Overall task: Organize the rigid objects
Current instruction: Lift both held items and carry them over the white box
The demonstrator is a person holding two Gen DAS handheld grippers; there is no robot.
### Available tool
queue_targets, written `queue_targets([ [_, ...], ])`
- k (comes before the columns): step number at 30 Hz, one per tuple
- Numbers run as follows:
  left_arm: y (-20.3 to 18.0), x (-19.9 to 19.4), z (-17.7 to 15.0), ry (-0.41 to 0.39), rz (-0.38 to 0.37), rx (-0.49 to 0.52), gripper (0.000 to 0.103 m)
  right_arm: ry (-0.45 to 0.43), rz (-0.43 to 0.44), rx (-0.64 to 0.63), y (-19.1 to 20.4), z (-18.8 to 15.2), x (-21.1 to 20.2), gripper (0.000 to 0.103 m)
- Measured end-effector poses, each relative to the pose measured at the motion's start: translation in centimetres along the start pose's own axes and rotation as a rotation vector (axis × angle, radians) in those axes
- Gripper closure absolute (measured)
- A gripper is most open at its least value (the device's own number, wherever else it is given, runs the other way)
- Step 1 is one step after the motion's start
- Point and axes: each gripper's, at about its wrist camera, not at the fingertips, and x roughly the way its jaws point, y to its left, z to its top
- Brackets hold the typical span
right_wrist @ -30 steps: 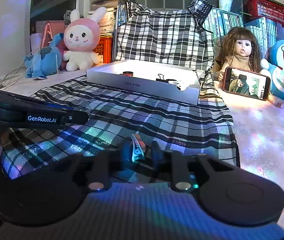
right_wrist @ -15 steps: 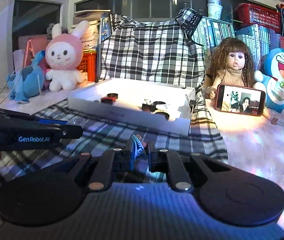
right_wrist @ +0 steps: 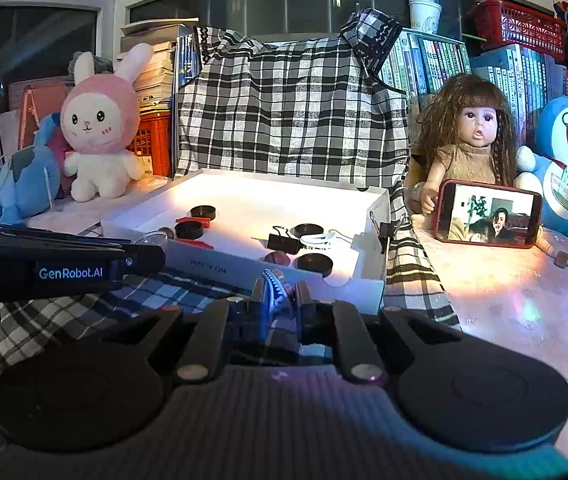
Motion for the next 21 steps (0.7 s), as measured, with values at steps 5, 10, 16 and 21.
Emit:
queue_targets([
  [5,0.3,1.5,0.6,0.004,0.009,-0.012,0.079,0.011,-0.003,0.019,-0.2,0.7,1.4,0.086],
  [10,0.4,2.8,1.5,-0.003,0.014,-0.013,0.079,0.023,-0.009,0.037,-0.4,1.2,2.6,0.086],
  [16,0.2,4.0,2.0,-0.009,0.029,0.008,0.079,0.033,-0.018,0.042,-0.5,1.7,3.8,0.086],
  [21,0.4,5.3,2.3,0.001,0.040,0.010,0.079,0.044,-0.026,0.049,-0.7,2.0,4.8,0.086],
])
